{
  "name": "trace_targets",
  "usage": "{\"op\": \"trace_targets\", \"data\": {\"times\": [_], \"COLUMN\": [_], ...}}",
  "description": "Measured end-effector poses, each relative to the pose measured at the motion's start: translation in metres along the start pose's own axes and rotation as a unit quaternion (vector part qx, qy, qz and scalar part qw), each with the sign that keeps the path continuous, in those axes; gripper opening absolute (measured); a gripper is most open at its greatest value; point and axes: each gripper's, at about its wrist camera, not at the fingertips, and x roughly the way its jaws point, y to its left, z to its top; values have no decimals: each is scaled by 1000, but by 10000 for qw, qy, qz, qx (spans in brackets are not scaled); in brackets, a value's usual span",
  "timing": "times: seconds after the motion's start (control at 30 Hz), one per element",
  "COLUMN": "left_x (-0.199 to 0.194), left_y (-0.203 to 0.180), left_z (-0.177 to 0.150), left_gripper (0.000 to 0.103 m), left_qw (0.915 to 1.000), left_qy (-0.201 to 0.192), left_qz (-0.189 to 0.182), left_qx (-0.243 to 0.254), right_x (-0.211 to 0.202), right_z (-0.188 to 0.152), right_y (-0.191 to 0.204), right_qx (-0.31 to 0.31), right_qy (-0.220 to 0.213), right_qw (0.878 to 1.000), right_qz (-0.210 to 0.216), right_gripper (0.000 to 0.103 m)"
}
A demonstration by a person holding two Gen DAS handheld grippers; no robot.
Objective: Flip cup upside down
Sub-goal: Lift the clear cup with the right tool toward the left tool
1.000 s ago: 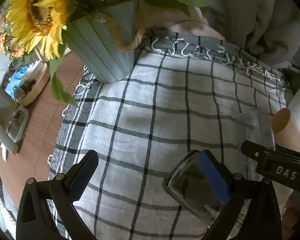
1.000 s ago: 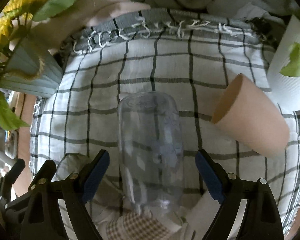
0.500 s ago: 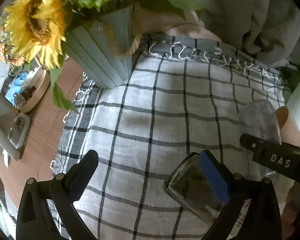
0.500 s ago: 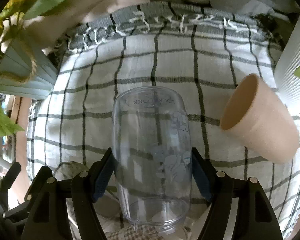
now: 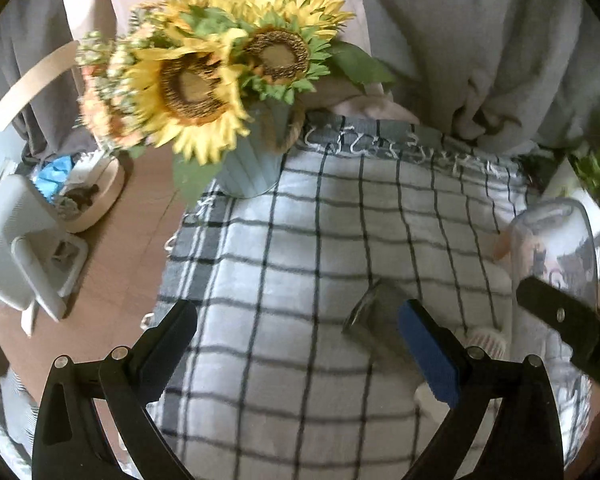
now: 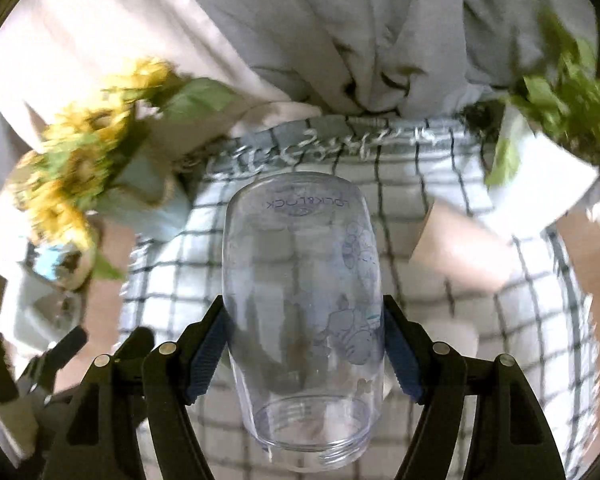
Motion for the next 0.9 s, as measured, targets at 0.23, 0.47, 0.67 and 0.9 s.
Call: {"op": "trace_targets", "data": {"times": [0.23, 0.47, 0.67, 0.9], "left_x": [-6, 8, 29, 46], "left_y": [30, 60, 81, 88], "left_z": [-45, -88, -108, -118], "left_gripper": [103, 103, 103, 103], "left_qw": [9994, 9969, 9923, 9883], "left_qy": [313, 705, 1097, 1327], "left_qz": [111, 347, 567, 740], "left_qx": [13, 33, -127, -121], "right_x": [-3, 25, 57, 85], "right_z": [-61, -105, -129, -142], "right_y": [16, 34, 46, 50], "right_qx": [289, 348, 369, 394], "right_qy": [348, 820, 1216, 1532], "right_qw": [9987, 9957, 9915, 9870], "right_qz": [249, 248, 292, 274], "right_gripper": [72, 72, 72, 72]}}
